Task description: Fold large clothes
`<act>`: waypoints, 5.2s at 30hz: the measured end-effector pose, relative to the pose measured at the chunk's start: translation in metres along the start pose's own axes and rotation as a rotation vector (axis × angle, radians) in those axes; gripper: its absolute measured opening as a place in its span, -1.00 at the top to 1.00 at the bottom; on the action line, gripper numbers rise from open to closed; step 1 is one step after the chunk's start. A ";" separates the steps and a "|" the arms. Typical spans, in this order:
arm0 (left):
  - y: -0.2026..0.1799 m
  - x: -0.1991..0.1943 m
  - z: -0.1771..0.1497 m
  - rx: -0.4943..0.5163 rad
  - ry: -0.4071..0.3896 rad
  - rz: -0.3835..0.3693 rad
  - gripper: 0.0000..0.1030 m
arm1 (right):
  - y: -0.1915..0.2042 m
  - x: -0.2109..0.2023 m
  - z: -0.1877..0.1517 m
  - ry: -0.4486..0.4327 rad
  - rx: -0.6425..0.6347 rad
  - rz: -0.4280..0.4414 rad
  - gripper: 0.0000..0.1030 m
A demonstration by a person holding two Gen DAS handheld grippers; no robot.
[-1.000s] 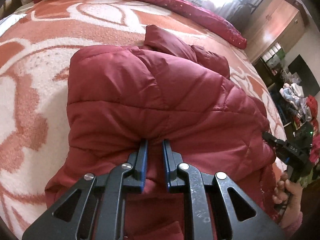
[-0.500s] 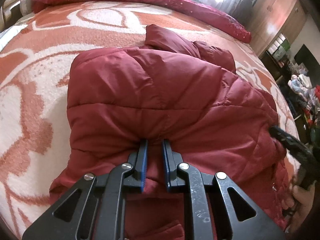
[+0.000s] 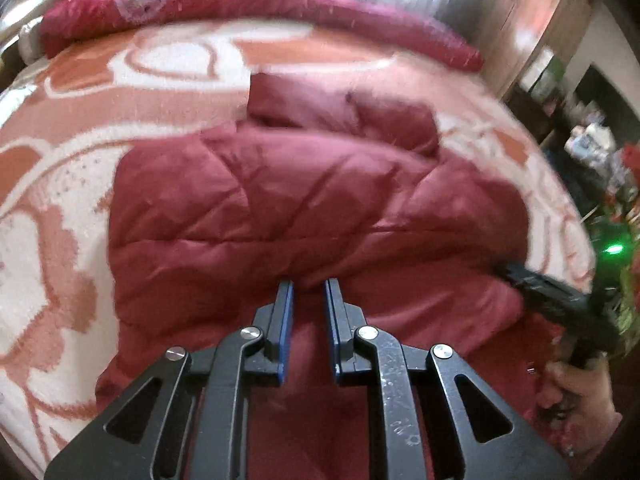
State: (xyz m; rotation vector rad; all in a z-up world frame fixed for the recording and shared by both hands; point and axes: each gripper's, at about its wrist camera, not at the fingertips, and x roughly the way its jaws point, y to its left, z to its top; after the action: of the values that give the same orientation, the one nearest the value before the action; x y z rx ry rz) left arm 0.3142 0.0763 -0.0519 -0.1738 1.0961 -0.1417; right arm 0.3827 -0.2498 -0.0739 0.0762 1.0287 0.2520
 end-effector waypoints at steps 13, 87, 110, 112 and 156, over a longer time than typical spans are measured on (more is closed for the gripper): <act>0.021 0.025 -0.004 -0.048 0.044 -0.039 0.77 | -0.001 0.006 -0.003 -0.003 -0.023 -0.007 0.34; 0.104 -0.131 -0.249 -0.253 0.126 -0.088 -0.30 | -0.098 -0.163 -0.231 0.186 0.155 0.211 -0.36; 0.070 -0.125 -0.280 -0.119 0.208 -0.229 -0.49 | -0.112 -0.150 -0.240 0.245 0.219 0.413 -0.14; 0.069 -0.124 -0.281 -0.113 0.208 -0.239 -0.49 | -0.112 -0.149 -0.241 0.247 0.217 0.423 -0.14; 0.045 -0.212 -0.159 -0.095 -0.283 -0.376 0.69 | -0.090 -0.195 -0.130 -0.210 0.249 0.750 0.61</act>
State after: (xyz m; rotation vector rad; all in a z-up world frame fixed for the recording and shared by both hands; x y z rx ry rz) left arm 0.0784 0.1519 0.0519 -0.4709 0.7792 -0.3900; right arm 0.1917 -0.3917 0.0061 0.7073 0.7813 0.7776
